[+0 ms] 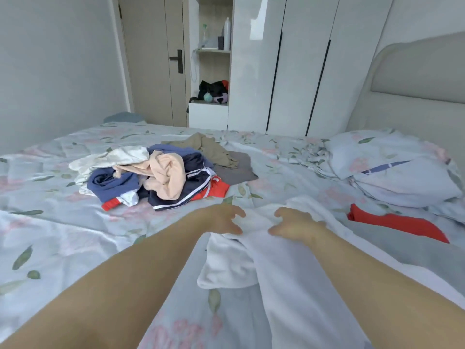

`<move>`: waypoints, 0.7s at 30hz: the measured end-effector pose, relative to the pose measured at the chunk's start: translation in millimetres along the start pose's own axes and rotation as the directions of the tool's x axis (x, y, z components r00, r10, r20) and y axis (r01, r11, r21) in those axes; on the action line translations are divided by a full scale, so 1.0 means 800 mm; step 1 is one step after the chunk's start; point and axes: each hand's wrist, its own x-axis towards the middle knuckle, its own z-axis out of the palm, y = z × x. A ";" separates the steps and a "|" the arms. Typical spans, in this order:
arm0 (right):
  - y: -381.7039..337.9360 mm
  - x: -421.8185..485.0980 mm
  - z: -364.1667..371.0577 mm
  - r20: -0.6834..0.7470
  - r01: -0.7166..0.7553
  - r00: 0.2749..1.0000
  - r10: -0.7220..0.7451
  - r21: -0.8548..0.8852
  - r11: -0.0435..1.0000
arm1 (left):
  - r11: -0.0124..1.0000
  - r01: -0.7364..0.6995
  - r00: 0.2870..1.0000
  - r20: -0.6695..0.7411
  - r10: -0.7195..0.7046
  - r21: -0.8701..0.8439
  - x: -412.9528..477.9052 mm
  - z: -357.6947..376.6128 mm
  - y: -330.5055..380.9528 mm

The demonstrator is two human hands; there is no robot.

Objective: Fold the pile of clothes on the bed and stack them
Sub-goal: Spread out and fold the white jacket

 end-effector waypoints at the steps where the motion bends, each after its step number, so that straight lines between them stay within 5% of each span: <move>1: 0.023 -0.007 0.006 0.002 -0.054 0.999 0.054 -0.030 0.998 | 0.997 -0.013 1.000 -0.005 0.012 -0.073 0.003 0.018 0.008; 5: 0.089 -0.031 0.021 -0.011 -0.052 0.998 0.055 0.157 0.986 | 0.959 -0.020 1.000 0.003 0.022 -0.281 0.015 0.086 0.036; 10: 0.119 -0.055 0.057 0.048 -0.025 0.999 0.015 0.205 0.978 | 0.983 -0.002 0.990 -0.137 -0.024 -0.182 0.023 0.143 0.038; 15: 0.119 -0.060 0.093 -0.129 0.054 0.991 -0.024 0.237 0.970 | 0.967 -0.173 0.972 -0.193 0.137 -0.185 0.025 0.149 0.021; 19: 0.106 -0.052 0.068 -0.275 0.126 0.961 0.032 0.538 0.833 | 0.932 -0.239 0.924 -0.357 0.133 -0.271 0.016 0.132 0.021; 21: 0.095 -0.044 0.045 -0.313 0.140 0.938 0.149 0.736 0.662 | 0.848 -0.380 0.877 -0.436 0.203 -0.370 0.004 0.125 0.033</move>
